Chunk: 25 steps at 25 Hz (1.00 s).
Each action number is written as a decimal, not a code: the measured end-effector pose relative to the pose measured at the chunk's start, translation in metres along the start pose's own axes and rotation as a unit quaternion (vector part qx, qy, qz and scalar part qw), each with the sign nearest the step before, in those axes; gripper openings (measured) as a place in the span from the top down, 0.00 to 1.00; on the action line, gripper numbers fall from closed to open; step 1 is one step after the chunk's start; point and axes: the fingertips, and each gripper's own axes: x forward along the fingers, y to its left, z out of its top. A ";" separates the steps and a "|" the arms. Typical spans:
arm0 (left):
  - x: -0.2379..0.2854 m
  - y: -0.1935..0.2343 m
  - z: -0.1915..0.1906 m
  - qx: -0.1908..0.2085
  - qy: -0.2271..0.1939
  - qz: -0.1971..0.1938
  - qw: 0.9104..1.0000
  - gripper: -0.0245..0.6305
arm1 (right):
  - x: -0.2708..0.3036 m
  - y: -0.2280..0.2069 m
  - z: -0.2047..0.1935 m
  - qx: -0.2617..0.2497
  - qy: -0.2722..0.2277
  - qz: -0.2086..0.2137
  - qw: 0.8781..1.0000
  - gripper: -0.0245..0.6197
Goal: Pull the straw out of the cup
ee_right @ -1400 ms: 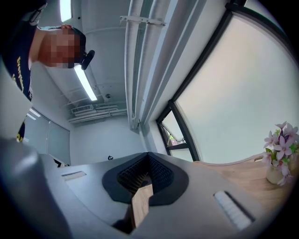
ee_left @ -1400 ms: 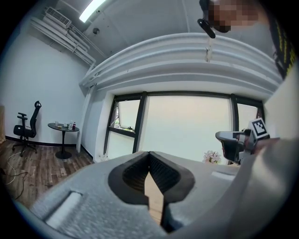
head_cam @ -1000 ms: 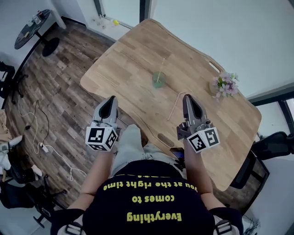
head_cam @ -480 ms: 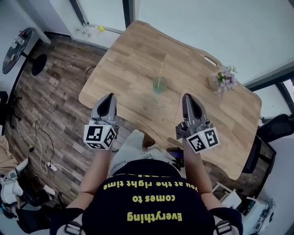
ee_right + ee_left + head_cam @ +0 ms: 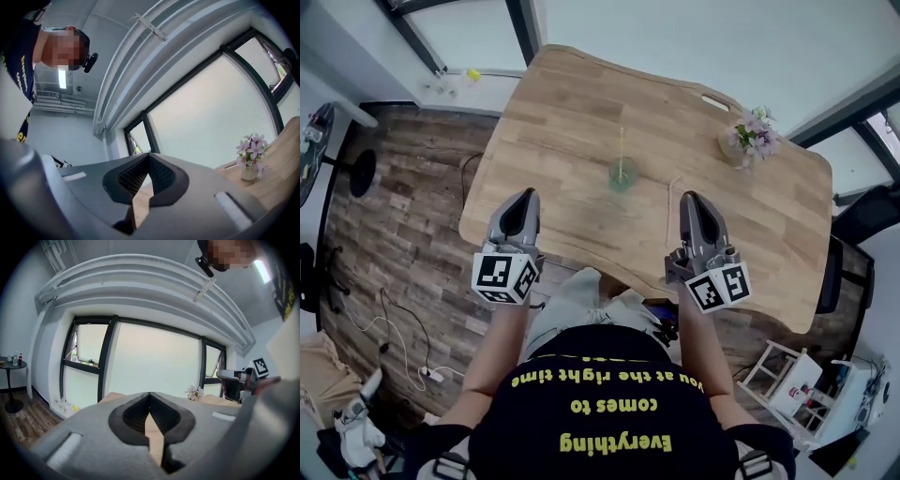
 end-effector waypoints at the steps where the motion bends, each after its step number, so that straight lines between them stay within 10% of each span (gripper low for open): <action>1: 0.003 0.001 0.000 0.000 0.001 -0.006 1.000 0.96 | -0.001 -0.002 -0.001 0.000 -0.001 -0.008 1.000 0.95; 16: 0.027 -0.002 -0.025 -0.015 0.030 -0.050 0.998 0.96 | -0.018 -0.035 0.006 0.008 -0.003 -0.039 0.999 0.95; 25: 0.035 -0.012 -0.013 -0.013 0.030 -0.045 0.998 0.96 | 0.007 -0.035 0.010 0.023 0.009 0.022 0.999 0.95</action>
